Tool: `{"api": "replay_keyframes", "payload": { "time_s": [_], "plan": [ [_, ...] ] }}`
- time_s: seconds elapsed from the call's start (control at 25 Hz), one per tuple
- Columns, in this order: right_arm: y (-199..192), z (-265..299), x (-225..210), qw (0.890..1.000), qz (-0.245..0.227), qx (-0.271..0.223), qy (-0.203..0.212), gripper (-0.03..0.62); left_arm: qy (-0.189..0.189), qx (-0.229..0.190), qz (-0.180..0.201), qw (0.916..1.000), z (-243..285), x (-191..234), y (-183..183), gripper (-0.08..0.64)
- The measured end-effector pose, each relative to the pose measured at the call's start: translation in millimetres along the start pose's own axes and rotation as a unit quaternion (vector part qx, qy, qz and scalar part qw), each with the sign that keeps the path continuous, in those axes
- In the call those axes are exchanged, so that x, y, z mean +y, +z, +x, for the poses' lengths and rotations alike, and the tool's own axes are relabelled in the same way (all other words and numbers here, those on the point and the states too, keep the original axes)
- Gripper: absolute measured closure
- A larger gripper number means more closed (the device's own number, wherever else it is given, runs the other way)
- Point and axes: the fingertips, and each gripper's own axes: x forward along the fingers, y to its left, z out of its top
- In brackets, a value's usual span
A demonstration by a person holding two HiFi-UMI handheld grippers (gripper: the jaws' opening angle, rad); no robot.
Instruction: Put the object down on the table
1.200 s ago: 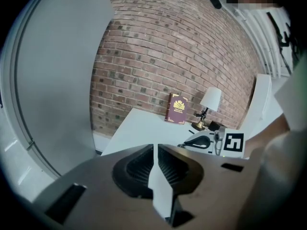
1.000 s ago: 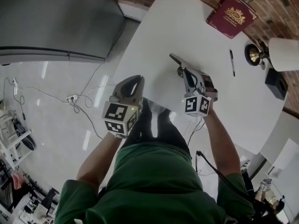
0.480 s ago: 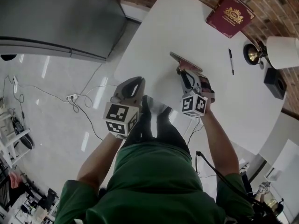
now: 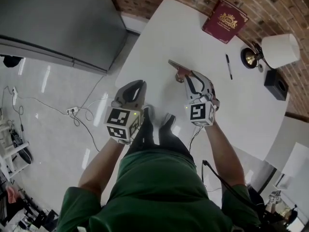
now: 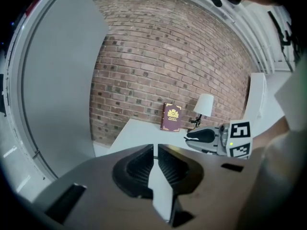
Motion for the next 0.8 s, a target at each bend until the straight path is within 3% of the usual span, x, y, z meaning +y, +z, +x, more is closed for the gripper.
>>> {"api": "replay_keyframes", "payload": {
  "time_s": [0.4, 0.8],
  "plan": [
    [87, -54, -48, 0.991, 0.078, -0.101, -0.049, 0.495, -0.008, -0.048, 0.029, 0.9984, -18, -16, 52, 0.535],
    [149, -112, -77, 0.975, 0.125, -0.162, -0.083, 0.511, -0.016, -0.125, 0.054, 0.9906, -53, -34, 113, 0.535]
  ]
}}
